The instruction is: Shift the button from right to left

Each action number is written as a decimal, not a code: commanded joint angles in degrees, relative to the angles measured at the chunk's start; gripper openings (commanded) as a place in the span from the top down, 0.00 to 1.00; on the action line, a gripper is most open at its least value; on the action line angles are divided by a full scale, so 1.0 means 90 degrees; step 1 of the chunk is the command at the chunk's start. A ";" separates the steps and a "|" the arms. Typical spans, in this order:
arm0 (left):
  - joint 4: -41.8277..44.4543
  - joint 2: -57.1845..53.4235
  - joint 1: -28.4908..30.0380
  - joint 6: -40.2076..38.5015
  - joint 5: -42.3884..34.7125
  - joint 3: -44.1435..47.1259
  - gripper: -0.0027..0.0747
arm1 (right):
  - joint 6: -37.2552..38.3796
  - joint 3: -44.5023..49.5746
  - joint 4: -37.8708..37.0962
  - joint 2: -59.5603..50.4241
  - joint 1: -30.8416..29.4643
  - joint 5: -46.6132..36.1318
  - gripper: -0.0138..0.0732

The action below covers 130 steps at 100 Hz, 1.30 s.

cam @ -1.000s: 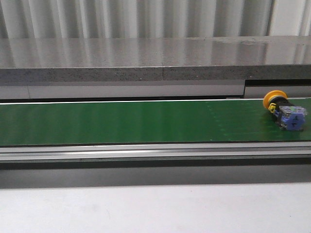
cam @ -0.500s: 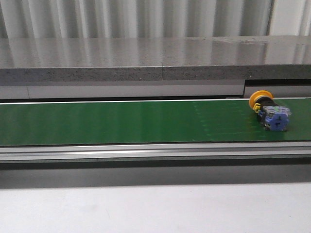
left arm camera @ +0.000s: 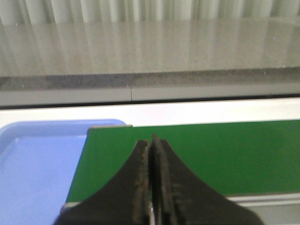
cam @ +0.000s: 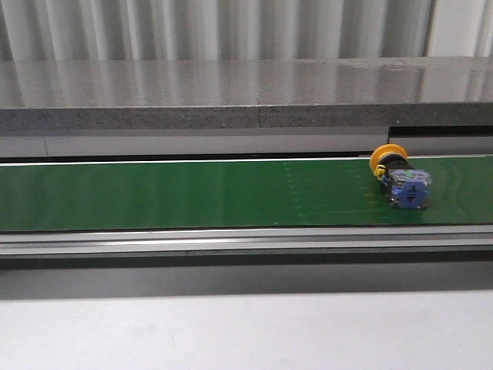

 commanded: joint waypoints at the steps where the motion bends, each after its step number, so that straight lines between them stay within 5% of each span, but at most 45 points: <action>1: -0.0067 0.0575 -0.0025 -0.0044 0.0101 -0.0513 0.99 | -0.0061 -0.0149 -0.0009 0.0057 0.0009 -0.0477 0.92; 17: -0.0081 0.1476 -0.0025 -0.0044 0.0521 -0.0877 0.92 | -0.0061 -0.0149 -0.0009 0.0057 0.0009 -0.0477 0.92; 34: -0.0358 0.2102 -0.0025 -0.0044 0.0448 -0.1035 0.41 | -0.0061 -0.0149 -0.0009 0.0057 0.0009 -0.0477 0.92; 44: -0.0358 0.2280 -0.0025 -0.0044 0.0206 -0.1035 0.21 | -0.0061 -0.0149 -0.0009 0.0057 0.0009 -0.0477 0.92; 70: -0.0686 0.2468 -0.0092 -0.0040 -0.0345 -0.1151 0.21 | -0.0061 -0.0149 -0.0009 0.0057 0.0009 -0.0477 0.92; 100: -0.0770 0.3604 -0.0238 0.0000 0.1260 -0.2893 0.21 | -0.0061 -0.0149 -0.0009 0.0057 0.0009 -0.0477 0.92; 130: -0.0796 0.5393 -0.1447 -0.0120 0.2255 -0.4440 0.21 | -0.0061 -0.0149 -0.0009 0.0057 0.0009 -0.0477 0.92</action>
